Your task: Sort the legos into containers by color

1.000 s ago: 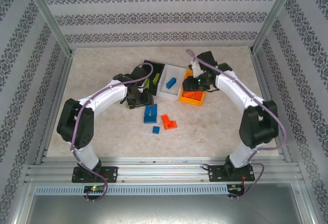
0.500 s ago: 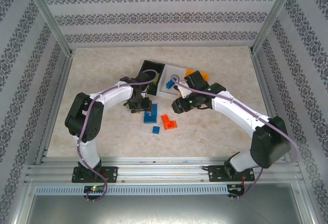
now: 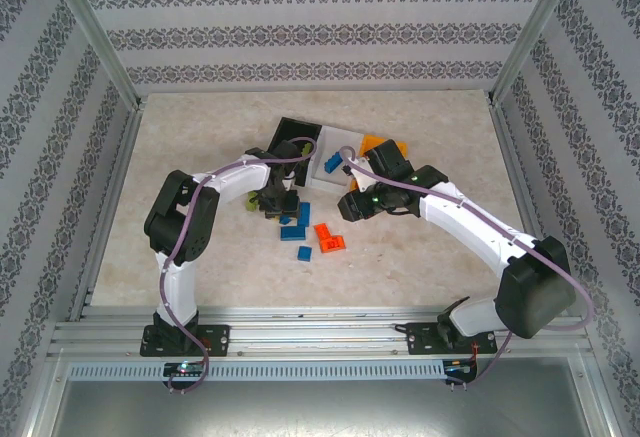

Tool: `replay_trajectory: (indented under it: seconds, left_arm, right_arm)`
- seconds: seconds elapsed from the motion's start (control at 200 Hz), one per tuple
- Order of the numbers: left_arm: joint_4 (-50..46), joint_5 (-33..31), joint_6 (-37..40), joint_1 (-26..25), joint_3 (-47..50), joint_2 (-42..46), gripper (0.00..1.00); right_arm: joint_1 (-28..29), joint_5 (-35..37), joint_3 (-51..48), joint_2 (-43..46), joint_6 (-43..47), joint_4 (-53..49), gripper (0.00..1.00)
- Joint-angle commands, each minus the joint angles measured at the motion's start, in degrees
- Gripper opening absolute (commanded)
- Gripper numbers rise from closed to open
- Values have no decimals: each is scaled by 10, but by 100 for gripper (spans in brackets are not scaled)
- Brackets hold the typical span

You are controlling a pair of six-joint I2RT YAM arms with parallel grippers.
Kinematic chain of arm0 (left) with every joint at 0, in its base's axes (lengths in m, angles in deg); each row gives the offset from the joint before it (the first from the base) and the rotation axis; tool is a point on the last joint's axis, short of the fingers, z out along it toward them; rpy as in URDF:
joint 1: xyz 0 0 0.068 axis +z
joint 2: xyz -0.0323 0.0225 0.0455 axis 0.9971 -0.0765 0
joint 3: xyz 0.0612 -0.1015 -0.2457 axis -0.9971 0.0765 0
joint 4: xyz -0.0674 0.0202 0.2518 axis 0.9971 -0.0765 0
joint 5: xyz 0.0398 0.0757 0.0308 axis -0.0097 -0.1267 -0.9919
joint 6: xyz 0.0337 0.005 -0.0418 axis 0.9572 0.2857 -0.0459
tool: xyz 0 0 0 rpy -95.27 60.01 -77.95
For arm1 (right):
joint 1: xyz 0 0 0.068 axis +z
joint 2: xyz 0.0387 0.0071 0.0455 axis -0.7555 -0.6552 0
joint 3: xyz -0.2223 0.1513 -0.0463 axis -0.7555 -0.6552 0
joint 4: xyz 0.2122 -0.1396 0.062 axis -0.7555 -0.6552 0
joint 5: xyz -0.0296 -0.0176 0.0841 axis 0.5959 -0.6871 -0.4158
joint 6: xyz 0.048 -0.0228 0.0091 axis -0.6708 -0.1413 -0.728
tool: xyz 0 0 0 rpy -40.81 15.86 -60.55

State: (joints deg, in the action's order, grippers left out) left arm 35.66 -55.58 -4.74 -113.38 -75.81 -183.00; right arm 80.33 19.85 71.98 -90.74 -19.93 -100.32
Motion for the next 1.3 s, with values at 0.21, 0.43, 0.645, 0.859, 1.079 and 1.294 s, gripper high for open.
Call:
replay_trajectory:
  seconds: [0.21, 0.43, 0.645, 0.859, 1.079, 1.294]
  left_arm:
    - [-20, -15, 25, -4, -14, 12, 21]
    - [-59, -12, 20, -4, -64, 53, 21]
    - [-81, 29, 0, -4, -212, 2, 21]
    - [-103, 64, -20, -6, -401, -120, 22]
    - [-150, 85, -21, -8, -615, -266, 22]
    - [-167, 93, -26, -7, -684, -327, 23]
  right_arm:
    - [-6, 10, -11, 8, -11, 4, 46]
    - [-41, 12, -49, 51, -37, 55, 47]
    - [-69, 14, -183, 212, -31, 236, 54]
    - [-89, 14, -233, 297, -67, 257, 63]
    - [-91, 24, -229, 333, -53, 197, 62]
    - [-92, 44, -241, 368, -66, 178, 62]
